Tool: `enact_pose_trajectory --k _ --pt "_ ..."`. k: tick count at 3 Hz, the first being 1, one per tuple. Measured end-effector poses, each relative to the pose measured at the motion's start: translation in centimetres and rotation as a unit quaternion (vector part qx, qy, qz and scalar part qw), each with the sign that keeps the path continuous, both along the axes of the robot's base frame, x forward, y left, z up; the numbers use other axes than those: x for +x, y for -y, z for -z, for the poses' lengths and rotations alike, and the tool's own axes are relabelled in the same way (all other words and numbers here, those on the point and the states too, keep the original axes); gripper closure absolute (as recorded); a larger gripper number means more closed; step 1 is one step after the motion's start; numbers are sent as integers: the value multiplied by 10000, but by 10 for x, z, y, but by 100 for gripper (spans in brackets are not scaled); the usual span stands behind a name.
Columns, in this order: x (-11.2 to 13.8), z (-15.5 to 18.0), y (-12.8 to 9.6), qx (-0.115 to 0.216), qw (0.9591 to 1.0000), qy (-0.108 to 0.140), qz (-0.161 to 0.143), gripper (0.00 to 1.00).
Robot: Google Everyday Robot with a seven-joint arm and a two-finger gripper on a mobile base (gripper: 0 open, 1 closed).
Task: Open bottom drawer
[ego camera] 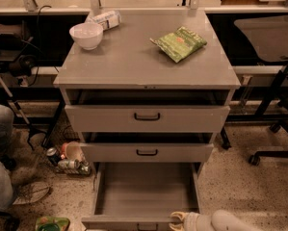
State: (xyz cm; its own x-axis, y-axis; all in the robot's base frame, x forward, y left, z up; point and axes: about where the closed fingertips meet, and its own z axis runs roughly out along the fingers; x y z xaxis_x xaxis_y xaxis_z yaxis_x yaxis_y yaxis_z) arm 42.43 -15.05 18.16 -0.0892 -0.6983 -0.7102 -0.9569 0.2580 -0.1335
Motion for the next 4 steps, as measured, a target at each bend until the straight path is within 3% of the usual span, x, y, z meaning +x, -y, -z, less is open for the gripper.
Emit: enact_pose_trajectory --k 1,2,3,4 --pt "-29 6 -2 113 9997 -116 164 100" --pt "-28 2 -2 122 9997 -124 177 100" --pt "-28 0 -2 121 9997 -124 176 88" --pt "-28 1 -4 133 9997 -133 165 66"
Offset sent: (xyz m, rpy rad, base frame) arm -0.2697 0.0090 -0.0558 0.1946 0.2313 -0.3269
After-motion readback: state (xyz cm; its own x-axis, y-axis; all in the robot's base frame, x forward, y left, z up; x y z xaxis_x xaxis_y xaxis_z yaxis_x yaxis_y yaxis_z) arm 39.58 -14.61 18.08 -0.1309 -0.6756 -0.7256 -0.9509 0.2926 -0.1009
